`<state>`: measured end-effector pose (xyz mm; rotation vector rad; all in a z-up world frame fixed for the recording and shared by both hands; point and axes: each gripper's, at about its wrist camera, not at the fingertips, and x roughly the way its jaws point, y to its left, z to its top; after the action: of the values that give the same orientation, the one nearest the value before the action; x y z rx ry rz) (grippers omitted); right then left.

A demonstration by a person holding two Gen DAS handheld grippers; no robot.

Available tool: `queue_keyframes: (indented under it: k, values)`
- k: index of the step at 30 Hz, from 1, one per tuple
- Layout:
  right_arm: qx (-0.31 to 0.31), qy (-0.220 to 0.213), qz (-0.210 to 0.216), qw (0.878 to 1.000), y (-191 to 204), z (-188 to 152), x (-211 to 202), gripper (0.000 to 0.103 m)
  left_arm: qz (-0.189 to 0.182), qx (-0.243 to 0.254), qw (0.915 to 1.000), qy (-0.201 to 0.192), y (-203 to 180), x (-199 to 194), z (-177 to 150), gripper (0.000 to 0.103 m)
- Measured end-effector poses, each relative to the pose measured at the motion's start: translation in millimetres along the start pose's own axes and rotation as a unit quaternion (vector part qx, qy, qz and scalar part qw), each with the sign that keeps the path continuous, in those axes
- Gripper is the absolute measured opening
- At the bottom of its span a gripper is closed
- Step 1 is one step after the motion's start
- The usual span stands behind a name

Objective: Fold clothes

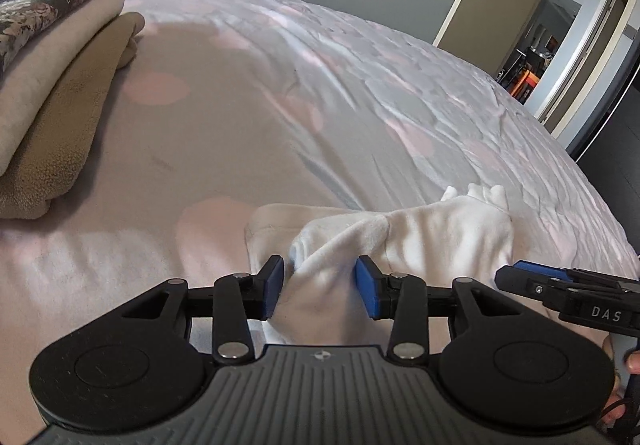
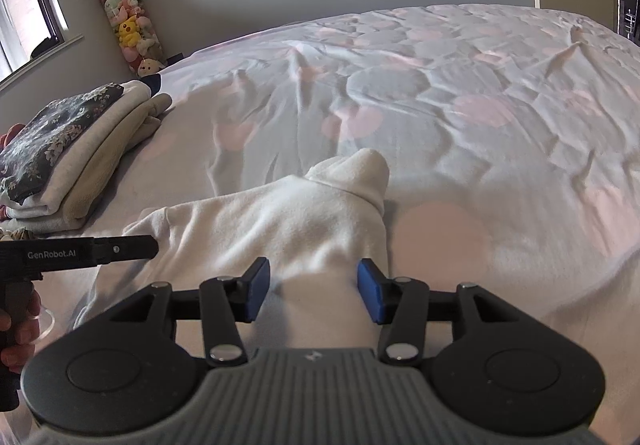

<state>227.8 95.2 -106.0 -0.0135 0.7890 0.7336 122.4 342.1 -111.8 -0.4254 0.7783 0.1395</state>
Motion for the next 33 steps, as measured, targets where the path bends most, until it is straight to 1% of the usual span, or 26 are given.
queue_keyframes:
  k: [2, 3, 4, 7, 11, 12, 13, 14, 16, 20, 22, 23, 25, 27, 28, 29, 30, 32, 33]
  values:
    - [0.0, 0.0, 0.0, 1.0, 0.1, -0.3, -0.2, 0.053, -0.015, -0.001, 0.9995, 0.027, -2.4, 2.2, 0.6, 0.035]
    - [-0.001, 0.0, -0.001, 1.0, 0.4, -0.5, -0.3, 0.053, -0.015, 0.002, 0.9996, 0.025, -3.1, 1.6, 0.7, 0.033]
    - [-0.002, 0.0, -0.002, 1.0, 1.5, -0.9, -0.4, 0.053, -0.016, 0.004, 0.9996, 0.022, -3.7, 1.1, 0.9, 0.033]
    - [-0.004, 0.001, -0.003, 1.0, 3.2, -1.8, 0.6, 0.056, -0.017, -0.013, 0.9998, -0.001, 1.7, 4.2, 1.3, 0.033]
    - [-0.006, -0.001, -0.006, 1.0, 4.1, -3.4, 1.5, 0.056, -0.014, 0.018, 0.9993, -0.03, -10.0, -7.8, 6.1, 0.034]
    - [-0.002, -0.004, -0.005, 1.0, 2.9, -3.4, 0.6, 0.056, -0.013, 0.025, 0.9989, -0.037, -12.9, -10.8, 7.3, 0.027]
    - [0.002, -0.007, -0.004, 1.0, 1.7, -3.4, -0.2, 0.056, -0.012, 0.033, 0.9984, -0.045, -15.8, -13.8, 8.5, 0.016]
    - [0.007, -0.009, -0.004, 1.0, 0.5, -3.3, -1.1, 0.056, -0.011, 0.041, 0.9978, -0.052, -18.8, -16.8, 9.7, 0.013]
    - [0.018, -0.018, -0.006, 1.0, -1.9, -1.8, -4.1, 0.055, -0.009, 0.056, 0.9962, -0.066, -24.6, -22.8, 12.0, 0.01]
    - [0.036, -0.027, -0.022, 0.999, -8.6, 0.0, -6.4, 0.055, -0.006, 0.087, 0.9916, -0.095, -36.3, -34.8, 16.8, 0.008]
    - [0.049, -0.027, -0.022, 0.998, -12.4, 0.0, -7.4, 0.047, -0.004, 0.102, 0.9889, -0.109, -41.7, -40.3, 19.1, 0.008]
    - [0.05, -0.03, -0.022, 0.998, -12.9, 0.3, -8.8, 0.045, 0.004, 0.102, 0.9897, -0.1, -38.8, -34.3, 18.1, 0.008]
    - [0.048, -0.038, -0.021, 0.998, -12.4, 0.9, -11.2, 0.037, 0.018, 0.102, 0.991, -0.084, -32.9, -22.3, 16.1, 0.008]
    - [0.039, -0.041, -0.016, 0.998, -8.7, 0.9, -11.2, 0.031, 0.033, 0.103, 0.9919, -0.067, -27.0, -10.3, 14.1, 0.008]
    - [0.034, -0.041, -0.012, 0.998, -6.4, 0.5, -10.8, 0.023, 0.04, 0.103, 0.9921, -0.059, -24.0, -4.4, 13.0, 0.008]
    - [0.026, -0.042, -0.006, 0.999, -3.8, 0.3, -10.3, 0.019, 0.044, 0.101, 0.9924, -0.055, -21.3, 0.0, 11.1, 0.008]
    - [0.02, -0.044, -0.001, 0.999, -2.0, -0.4, -10.7, 0.016, 0.048, 0.099, 0.9927, -0.05, -18.6, 4.3, 9.2, 0.008]
    - [0.018, -0.045, 0.009, 0.999, -1.6, -1.0, -9.4, 0.016, 0.054, 0.095, 0.993, -0.044, -13.0, 9.9, 6.2, 0.008]
    - [0.019, -0.043, 0.009, 0.999, -2.1, -1.5, -7.1, 0.013, 0.055, 0.094, 0.9932, -0.042, -10.1, 11.3, 5.1, 0.008]
